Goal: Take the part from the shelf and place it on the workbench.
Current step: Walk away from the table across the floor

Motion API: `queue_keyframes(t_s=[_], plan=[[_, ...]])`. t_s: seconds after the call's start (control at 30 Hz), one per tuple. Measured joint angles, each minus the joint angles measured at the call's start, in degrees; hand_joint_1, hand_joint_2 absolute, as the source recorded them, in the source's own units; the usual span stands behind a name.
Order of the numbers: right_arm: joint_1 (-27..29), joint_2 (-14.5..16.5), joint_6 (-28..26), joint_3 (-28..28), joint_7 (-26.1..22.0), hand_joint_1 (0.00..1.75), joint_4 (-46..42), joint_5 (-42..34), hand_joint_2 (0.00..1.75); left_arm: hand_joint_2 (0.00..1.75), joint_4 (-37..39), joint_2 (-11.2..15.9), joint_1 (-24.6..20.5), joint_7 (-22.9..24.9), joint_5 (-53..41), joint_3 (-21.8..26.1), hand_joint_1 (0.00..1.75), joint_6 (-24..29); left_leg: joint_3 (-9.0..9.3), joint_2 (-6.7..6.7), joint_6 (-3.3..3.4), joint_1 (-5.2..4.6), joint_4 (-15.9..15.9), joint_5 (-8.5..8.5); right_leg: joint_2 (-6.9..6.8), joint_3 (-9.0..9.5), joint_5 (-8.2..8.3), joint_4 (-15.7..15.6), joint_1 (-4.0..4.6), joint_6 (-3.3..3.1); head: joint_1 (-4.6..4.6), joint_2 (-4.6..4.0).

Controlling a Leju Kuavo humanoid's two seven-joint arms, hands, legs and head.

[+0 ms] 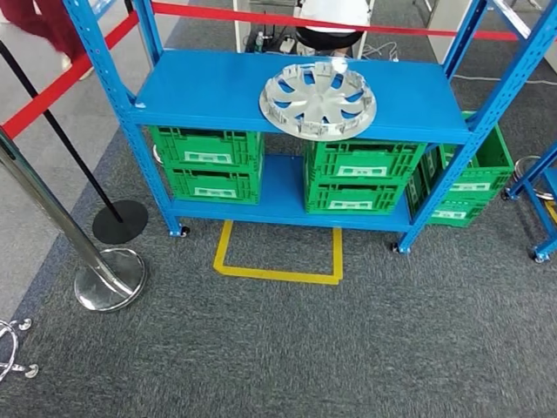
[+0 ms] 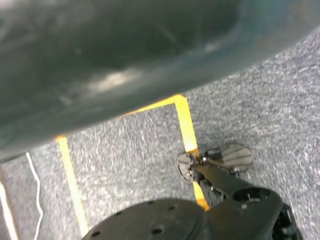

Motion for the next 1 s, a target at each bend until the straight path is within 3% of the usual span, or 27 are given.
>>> queue_keyframes(t_s=[0.03, 0.07, 0.1, 0.17, 0.23, 0.3, 0.37, 0.43, 0.47, 0.5, 0.53, 0.6, 0.67, 0.7, 0.73, 0.87, 0.93, 1.0], plan=[[0.04, -0.04, 0.0, 0.0, 0.07, 0.0, 0.0, -0.02, 1.31, 1.31, 0.0, -0.01, -0.05, 0.39, 0.15, 0.28, 0.0, 0.26, 0.9, -0.14, 0.0, -0.05, -0.01, -0.73, 0.0, -0.89, 0.1, -2.01, 0.12, -0.21, 0.08, 0.0], [0.05, -0.08, 0.02, 0.0, 0.12, 0.0, 0.01, -0.04, 1.75, 1.75, 0.01, -0.02, -0.1, 0.62, 0.26, 0.51, 0.0, 0.43, 1.72, -0.2, -0.02, -0.09, -0.02, -1.39, 0.0, -1.23, 2.73, -4.85, 0.28, -0.54, 0.11, 0.0], [0.06, -0.14, 0.04, 0.0, 0.16, 0.0, 0.02, -0.06, 1.75, 1.75, 0.0, -0.02, -0.18, 0.73, 0.38, 0.67, 0.0, 0.55, 2.47, -0.25, -0.11, -0.17, 0.01, -2.05, 0.03, -1.27, 6.39, -7.58, 0.41, -0.97, 0.13, 0.0], [0.06, -0.32, 0.11, 0.0, 0.21, 0.0, 0.03, -0.08, 1.75, 1.75, 0.0, 0.01, -0.37, 0.82, 0.64, 1.0, 0.0, 0.65, 3.57, -0.41, -0.64, -0.33, -0.07, -3.28, 0.07, -0.78, 10.88, -10.91, 0.66, -1.67, 0.14, 0.0], [-0.06, -0.49, 0.17, 0.0, 0.22, 0.0, 0.01, -0.11, 1.75, 0.87, 0.0, 0.05, -0.66, 0.87, 0.77, 1.32, 0.0, 0.66, 4.15, -0.49, -1.54, -0.47, 0.47, -3.38, 0.21, -0.24, 11.6, -11.64, 0.71, -2.45, 0.12, 0.0], [-0.2, -0.56, 0.26, 0.0, 0.21, 0.0, -0.02, -0.17, 1.75, 0.0, -0.01, 0.16, -1.2, 0.85, 0.86, 1.54, 0.0, 0.65, 4.26, -0.33, -2.33, -0.58, 1.75, -3.95, 0.04, 0.23, 14.3, -12.5, 0.28, -3.28, -0.11, 0.0], [-0.32, -0.63, 0.38, -0.01, 0.2, 0.0, -0.03, -0.3, 1.75, 0.87, -0.01, 0.26, -1.73, 0.73, 0.95, 1.72, 0.0, 0.55, 2.61, -0.1, -3.01, -0.37, 5.4, -7.31, -0.37, 0.53, 15.89, -12.87, -0.18, -3.58, -0.55, 0.0], [-0.26, -0.67, 0.5, -0.02, 0.19, 0.0, -0.01, -0.42, 1.75, 1.75, -0.01, 0.4, -1.72, 0.6, 0.96, 1.92, 0.0, 0.38, -0.94, 0.01, -3.7, 0.13, 11.5, -10.86, -0.48, 0.72, 15.78, -12.91, -0.33, -3.56, -0.79, 0.0], [-0.15, -0.68, 0.56, -0.02, 0.19, 0.0, -0.01, -0.46, 1.75, 1.75, -0.01, 0.54, -1.5, 0.54, 0.96, 2.01, 0.0, 0.32, -2.43, 0.02, -3.98, 0.35, 13.52, -11.36, -0.46, 0.84, 15.68, -12.9, -0.41, -3.47, -0.79, 0.0], [-0.03, -0.68, 0.62, -0.02, 0.2, 0.0, -0.01, -0.51, 1.75, 1.75, -0.01, 0.69, -1.24, 0.49, 0.95, 2.08, 0.0, 0.26, -3.18, 0.04, -4.23, 0.55, 13.77, -10.53, -0.41, 1.02, 15.56, -12.88, -0.53, -3.3, -0.79, 0.0], [0.08, -0.68, 0.67, -0.02, 0.21, 0.0, -0.01, -0.55, 1.75, 1.75, -0.01, 0.84, -1.04, 0.42, 0.94, 2.1, 0.0, 0.22, -3.1, 0.06, -4.42, 0.73, 12.12, -8.5, -0.35, 1.3, 15.41, -12.86, -0.71, -3.08, -0.8, 0.0], [0.19, -0.75, 0.73, -0.02, 0.2, 0.0, 0.02, -0.62, 1.75, 1.75, 0.01, 1.0, -0.83, 0.26, 0.92, 2.15, 0.0, 0.15, -1.61, 0.11, -4.84, 1.01, 5.78, -3.24, -0.3, 1.68, 15.0, -12.86, -1.04, -2.38, -0.83, 0.0], [0.2, -0.97, 0.74, -0.02, 0.19, 0.0, 0.07, -0.67, 1.75, 1.75, 0.02, 0.98, -0.81, 0.13, 0.91, 2.24, 0.0, 0.08, -0.94, 0.36, -4.46, 0.98, 1.5, -1.55, -0.29, 1.72, 14.73, -12.85, -1.01, -1.52, -1.16, 0.0], [0.24, -1.08, 0.75, -0.02, 0.2, 0.0, 0.08, -0.71, 1.75, 1.75, 0.03, 0.96, -0.72, 0.08, 0.89, 2.28, 0.0, 0.04, -1.07, 0.48, -3.95, 0.91, 1.0, -1.78, -0.29, 1.58, 14.66, -12.98, -0.9, -1.12, -1.2, 0.0], [0.34, -1.17, 0.76, -0.02, 0.21, 0.0, 0.05, -0.74, 1.75, 1.75, 0.02, 0.97, -0.63, 0.04, 0.87, 2.32, 0.0, 0.03, -1.14, 0.61, -3.44, 0.91, 0.61, -1.68, -0.29, 1.58, 14.63, -13.14, -0.79, -1.16, -1.21, 0.0], [0.48, -1.4, 0.84, -0.04, 0.39, 0.0, -0.02, -0.53, 1.75, 1.75, 0.02, 1.08, -0.4, 0.78, 1.01, 2.01, 0.0, -0.27, -0.92, 0.61, -2.69, 0.91, 0.35, -1.09, -0.36, 1.94, 14.69, -13.88, -0.6, -3.42, -0.92, 0.01], [0.18, -1.48, 0.5, -0.11, 0.77, 0.0, -0.19, 0.12, 1.75, 1.75, 0.02, 1.21, -0.23, 1.77, 2.31, 0.65, 0.0, -0.48, -0.65, 0.6, -2.31, 0.84, 0.34, -1.33, -0.36, 2.43, 14.72, -14.32, -0.59, -3.47, -0.93, 0.0], [-0.24, -1.49, -0.2, -0.27, 1.4, 0.0, -0.56, 1.02, 0.87, 0.87, 0.02, 1.39, -0.04, 2.59, 4.62, -1.38, 0.0, -0.58, -0.42, 0.6, -2.02, 0.81, 0.35, -1.52, -0.38, 2.81, 14.72, -14.67, -0.59, -3.33, -0.92, 0.0]])
